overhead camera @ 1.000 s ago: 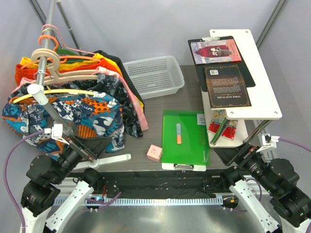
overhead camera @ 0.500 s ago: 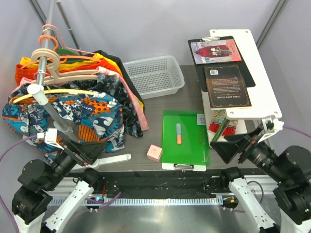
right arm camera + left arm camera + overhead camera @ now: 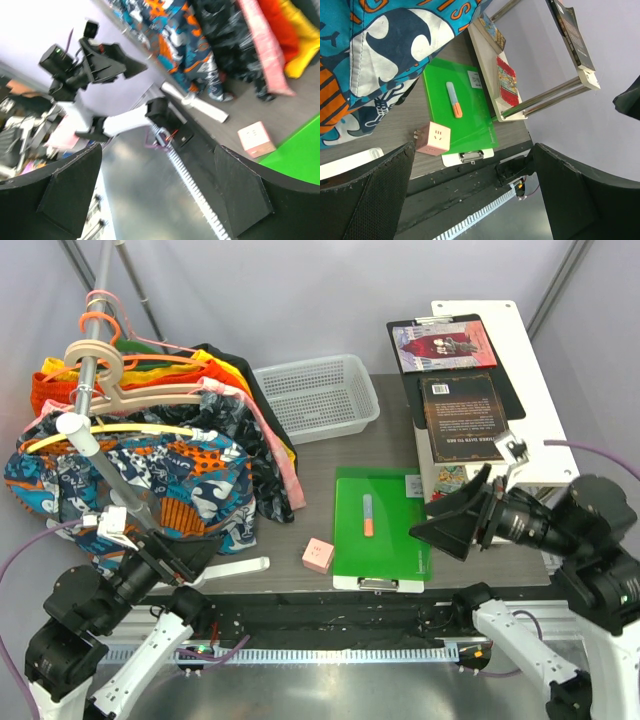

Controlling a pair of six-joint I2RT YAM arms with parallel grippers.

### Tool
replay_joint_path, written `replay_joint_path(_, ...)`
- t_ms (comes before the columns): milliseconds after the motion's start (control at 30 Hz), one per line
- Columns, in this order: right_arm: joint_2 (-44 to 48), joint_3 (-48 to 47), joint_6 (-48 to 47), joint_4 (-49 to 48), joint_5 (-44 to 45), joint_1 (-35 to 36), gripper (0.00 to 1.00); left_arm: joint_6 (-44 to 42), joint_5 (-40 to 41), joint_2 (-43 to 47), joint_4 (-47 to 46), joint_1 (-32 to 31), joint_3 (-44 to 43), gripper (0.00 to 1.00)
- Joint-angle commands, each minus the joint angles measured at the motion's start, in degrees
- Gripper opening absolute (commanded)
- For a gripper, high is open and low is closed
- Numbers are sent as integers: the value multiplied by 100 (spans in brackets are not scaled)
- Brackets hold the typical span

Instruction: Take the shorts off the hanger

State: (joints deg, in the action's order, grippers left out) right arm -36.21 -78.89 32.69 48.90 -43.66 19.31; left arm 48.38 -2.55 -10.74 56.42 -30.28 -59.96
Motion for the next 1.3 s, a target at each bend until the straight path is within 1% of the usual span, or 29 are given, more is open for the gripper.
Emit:
replay_joint_path(0,-606,-810,-34,83,-257,624,100,-127,35,11,-52,22,116,100)
replay_joint_path(100,-1071,-1048,-174,215,-240,1065,100,-74,9,-7,-105,22,204,100)
replay_joint_path(167,-1448,-1259,-368,374,31,1250,100,-48,-9,-33,-131,22,213,100)
replay_joint_path(200,-1572,-1417,-499,418,76,1503,100,-48,-9,-68,-123,22,178,100)
replay_joint_path(233,-1739,-1531,-605,470,164,1610,100,-48,-9,-94,-123,22,169,100)
replay_joint_path(267,-2045,-1820,-701,558,574,1707,100,-48,0,-112,-105,22,152,100)
replay_joint_path(300,-2240,-1953,-894,698,647,1777,100,-48,0,-130,-79,22,134,100)
replay_joint_path(367,-2522,-2199,-948,647,927,2154,100,-48,17,-121,-35,22,108,100)
replay_joint_path(400,-2775,-2244,-940,464,1530,2365,100,-39,43,-104,0,22,90,100)
replay_joint_path(433,-2891,-2279,-1001,340,1875,3002,100,-39,61,-69,35,22,73,100)
replay_joint_path(467,-3057,-2428,-1045,217,2244,3330,100,-31,87,-42,79,22,47,100)
replay_joint_path(500,-3398,-2533,-1097,172,3066,3716,100,-13,131,-25,158,22,3,100)
replay_joint_path(533,-3645,-2648,-1263,137,3431,4042,100,-4,149,10,211,22,-41,100)
replay_joint_path(567,-3848,-2927,-1352,119,3852,4646,100,-4,175,28,255,14,-85,100)
replay_joint_path(600,-4042,-3052,-1466,15,4552,4887,100,13,184,46,360,22,-173,100)
replay_joint_path(633,-4322,-3114,-1563,-117,4829,5063,100,22,202,63,404,22,-234,100)
replay_joint_path(667,-4403,-3097,-1694,-527,4997,5230,100,31,202,107,492,14,-270,100)
replay_joint_path(767,-4632,-2861,-1967,-1397,5183,5258,100,14,193,178,641,14,-437,100)
replay_joint_path(867,-4930,-2842,-2099,-1935,5429,5267,97,-57,211,169,817,22,-604,100)
replay_joint_path(967,-5185,-2816,-2170,-2471,5499,5276,99,-74,202,151,949,22,-762,100)
replay_joint_path(1100,-5555,-2974,-2520,-2772,5833,5276,100,-48,105,221,958,14,-832,100)
replay_joint_path(1167,-5747,-3175,-2635,-2772,6035,5276,100,161,18,283,828,-4,-859,100)
replay_joint_path(1267,-5933,-3439,-2873,-2790,6088,5258,100,417,-35,450,573,-83,-842,100)
